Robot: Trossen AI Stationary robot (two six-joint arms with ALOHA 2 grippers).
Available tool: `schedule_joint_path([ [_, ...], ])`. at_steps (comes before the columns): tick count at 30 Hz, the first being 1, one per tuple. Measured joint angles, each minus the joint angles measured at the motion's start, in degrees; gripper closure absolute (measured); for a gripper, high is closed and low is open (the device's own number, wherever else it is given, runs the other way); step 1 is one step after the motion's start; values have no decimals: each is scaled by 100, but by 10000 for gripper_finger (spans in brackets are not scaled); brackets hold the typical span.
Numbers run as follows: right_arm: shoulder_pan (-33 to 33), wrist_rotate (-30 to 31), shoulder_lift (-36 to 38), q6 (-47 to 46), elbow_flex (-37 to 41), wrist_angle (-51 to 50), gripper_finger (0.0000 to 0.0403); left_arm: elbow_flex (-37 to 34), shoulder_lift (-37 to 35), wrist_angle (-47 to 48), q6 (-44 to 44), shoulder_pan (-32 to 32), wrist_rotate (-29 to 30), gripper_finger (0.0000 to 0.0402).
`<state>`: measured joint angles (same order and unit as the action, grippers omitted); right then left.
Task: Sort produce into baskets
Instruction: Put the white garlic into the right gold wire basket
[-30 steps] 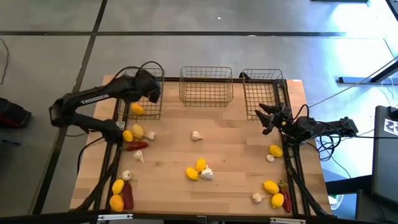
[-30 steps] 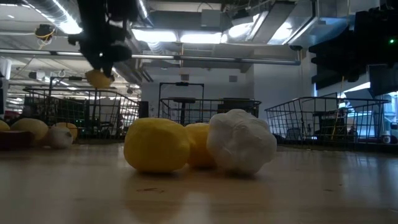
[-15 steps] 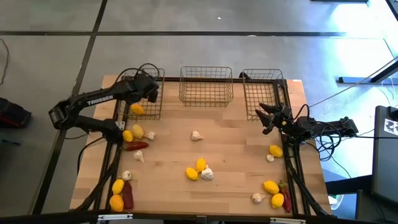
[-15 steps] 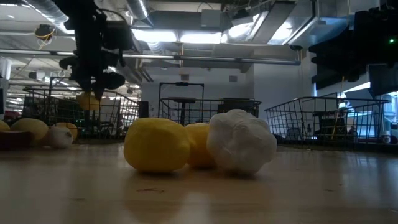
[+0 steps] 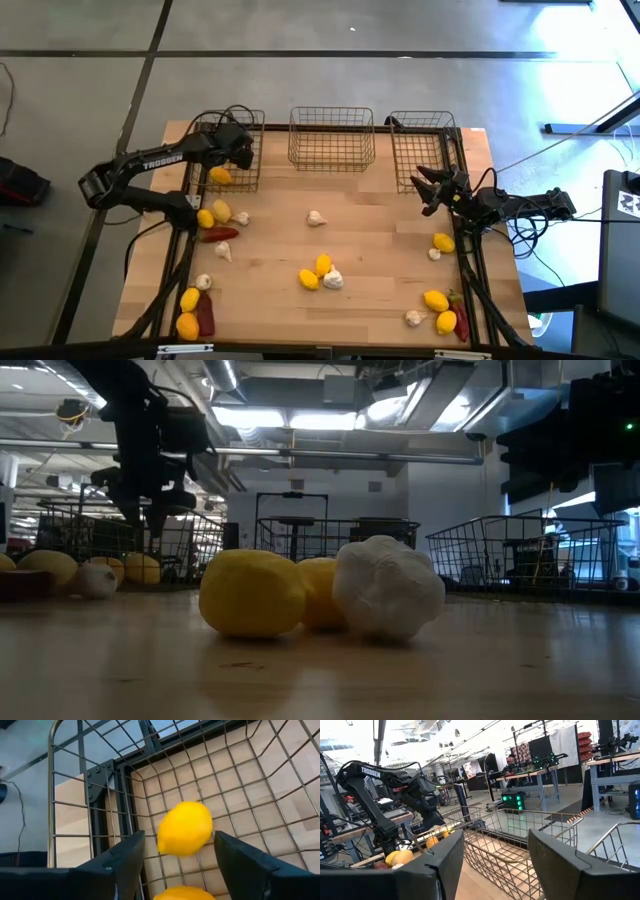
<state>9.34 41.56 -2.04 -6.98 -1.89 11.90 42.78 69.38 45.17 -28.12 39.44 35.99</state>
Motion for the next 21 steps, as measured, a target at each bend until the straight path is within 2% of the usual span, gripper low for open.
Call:
schedule_joint_path([
  [8,1,0,0,0,0,-1,185,2,-144,-132,187,-9,-95,162],
  [13,1,0,0,0,0,-2,185,117,-529,-109,209,-93,-196,164],
  [21,2,0,0,0,0,-4,185,593,-1101,-406,852,-752,-1040,164],
])
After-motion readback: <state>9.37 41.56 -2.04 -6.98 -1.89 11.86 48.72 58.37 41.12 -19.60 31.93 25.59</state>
